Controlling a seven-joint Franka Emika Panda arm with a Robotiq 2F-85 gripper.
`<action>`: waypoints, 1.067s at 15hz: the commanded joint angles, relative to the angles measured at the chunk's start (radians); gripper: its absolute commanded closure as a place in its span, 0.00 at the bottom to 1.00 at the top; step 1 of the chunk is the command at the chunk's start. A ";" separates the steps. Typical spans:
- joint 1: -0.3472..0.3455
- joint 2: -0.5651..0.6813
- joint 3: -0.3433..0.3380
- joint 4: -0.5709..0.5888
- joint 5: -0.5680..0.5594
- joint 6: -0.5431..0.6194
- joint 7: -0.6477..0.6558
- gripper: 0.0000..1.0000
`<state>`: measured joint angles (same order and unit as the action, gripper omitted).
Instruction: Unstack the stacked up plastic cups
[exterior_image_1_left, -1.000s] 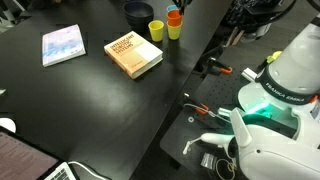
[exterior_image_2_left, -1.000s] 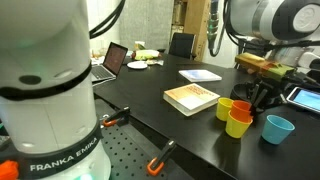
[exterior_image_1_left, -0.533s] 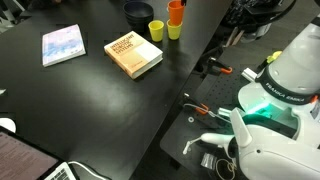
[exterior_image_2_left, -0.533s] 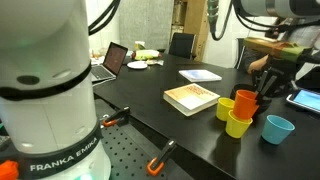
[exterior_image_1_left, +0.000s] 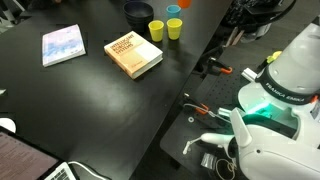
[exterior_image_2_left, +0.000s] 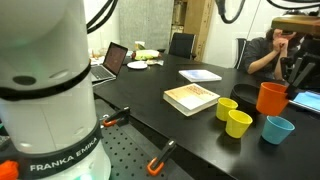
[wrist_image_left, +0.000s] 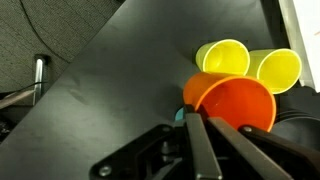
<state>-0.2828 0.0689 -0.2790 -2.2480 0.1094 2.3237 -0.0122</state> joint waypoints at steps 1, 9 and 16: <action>-0.025 0.043 -0.025 0.019 -0.011 0.035 0.015 0.99; -0.056 0.220 0.011 0.016 0.127 0.220 -0.049 0.99; -0.104 0.286 0.080 0.007 0.215 0.337 -0.122 0.63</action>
<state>-0.3512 0.3538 -0.2423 -2.2470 0.2803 2.6267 -0.0799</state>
